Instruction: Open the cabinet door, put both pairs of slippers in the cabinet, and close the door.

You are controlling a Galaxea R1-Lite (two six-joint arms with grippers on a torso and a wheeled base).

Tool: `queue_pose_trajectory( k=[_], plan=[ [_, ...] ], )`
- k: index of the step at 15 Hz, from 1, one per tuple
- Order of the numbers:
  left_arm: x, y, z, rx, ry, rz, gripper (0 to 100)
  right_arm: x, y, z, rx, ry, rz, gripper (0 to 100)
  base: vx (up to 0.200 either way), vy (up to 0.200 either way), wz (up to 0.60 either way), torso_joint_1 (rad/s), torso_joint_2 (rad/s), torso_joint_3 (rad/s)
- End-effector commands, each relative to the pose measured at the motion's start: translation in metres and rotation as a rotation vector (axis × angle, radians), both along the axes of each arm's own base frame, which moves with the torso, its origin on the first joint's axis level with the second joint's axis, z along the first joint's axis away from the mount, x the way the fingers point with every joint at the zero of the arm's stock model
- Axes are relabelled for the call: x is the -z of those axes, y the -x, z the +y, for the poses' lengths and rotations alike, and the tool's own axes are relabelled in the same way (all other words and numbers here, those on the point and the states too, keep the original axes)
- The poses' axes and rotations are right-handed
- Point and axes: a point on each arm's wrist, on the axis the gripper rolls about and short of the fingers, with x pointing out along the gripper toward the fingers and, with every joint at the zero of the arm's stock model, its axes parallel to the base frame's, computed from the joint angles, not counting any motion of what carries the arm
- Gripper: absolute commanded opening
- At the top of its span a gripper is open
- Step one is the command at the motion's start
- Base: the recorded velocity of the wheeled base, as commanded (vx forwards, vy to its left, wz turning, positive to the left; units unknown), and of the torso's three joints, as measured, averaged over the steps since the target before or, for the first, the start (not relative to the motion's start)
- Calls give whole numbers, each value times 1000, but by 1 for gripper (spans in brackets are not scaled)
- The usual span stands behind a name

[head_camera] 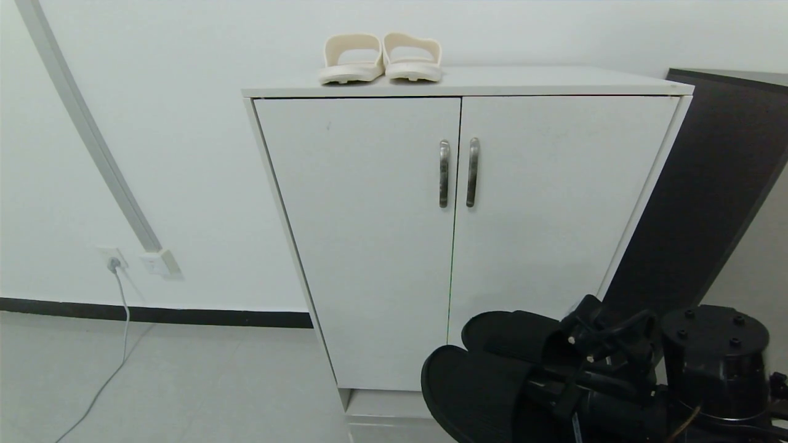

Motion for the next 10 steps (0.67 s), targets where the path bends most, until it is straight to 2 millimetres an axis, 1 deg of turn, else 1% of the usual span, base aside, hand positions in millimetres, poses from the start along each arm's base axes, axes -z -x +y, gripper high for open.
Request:
queue_pose_trajectory(
  k=[1, 3, 4, 5, 6, 8, 10],
  plan=[
    [-32, -28, -3, 132, 31, 144, 100, 2, -1, 1, -1, 5, 4, 0, 0, 0, 0, 0, 0, 0],
    [-41, -48, -4, 186, 31, 174, 100, 1, -1, 1, 1, -6, -5, 0, 0, 0, 0, 0, 0, 0],
    [-48, -63, -5, 203, 30, 181, 100, 1, 0, 0, -1, -5, -6, 0, 0, 0, 0, 0, 0, 0],
    [-52, -72, -6, 214, 28, 184, 100, 2, 0, 0, -1, -4, -5, 0, 0, 0, 0, 0, 0, 0],
    [-58, -91, -8, 260, 24, 184, 100, 2, 0, 0, 1, -9, -10, 0, 0, 0, 0, 0, 0, 0],
    [-64, -114, -12, 327, 20, 188, 100, 1, 0, 0, 2, -10, -12, 0, 0, 0, 0, 0, 0, 0],
    [-76, -137, -23, 401, 13, 186, 100, 2, 0, 0, 4, -7, -10, 0, 0, 0, 0, 0, 0, 0]
  ],
)
